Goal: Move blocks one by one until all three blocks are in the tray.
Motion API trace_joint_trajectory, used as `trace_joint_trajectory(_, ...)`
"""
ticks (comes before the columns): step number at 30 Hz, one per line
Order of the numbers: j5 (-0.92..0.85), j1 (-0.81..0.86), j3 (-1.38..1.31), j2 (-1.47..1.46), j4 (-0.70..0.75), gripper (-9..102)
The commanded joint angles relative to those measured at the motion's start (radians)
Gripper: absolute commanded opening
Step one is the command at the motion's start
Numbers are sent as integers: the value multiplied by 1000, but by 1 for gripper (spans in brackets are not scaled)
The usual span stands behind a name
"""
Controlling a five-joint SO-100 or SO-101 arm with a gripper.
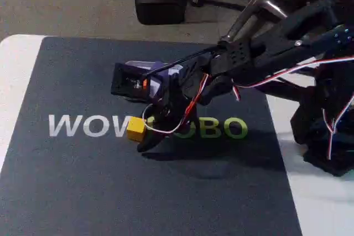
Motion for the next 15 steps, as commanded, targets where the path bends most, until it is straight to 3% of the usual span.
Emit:
trace_joint_trajectory(1,15,0,-48,0,-14,24)
trace_joint_trajectory(15,17,15,-57,-57,-63,23)
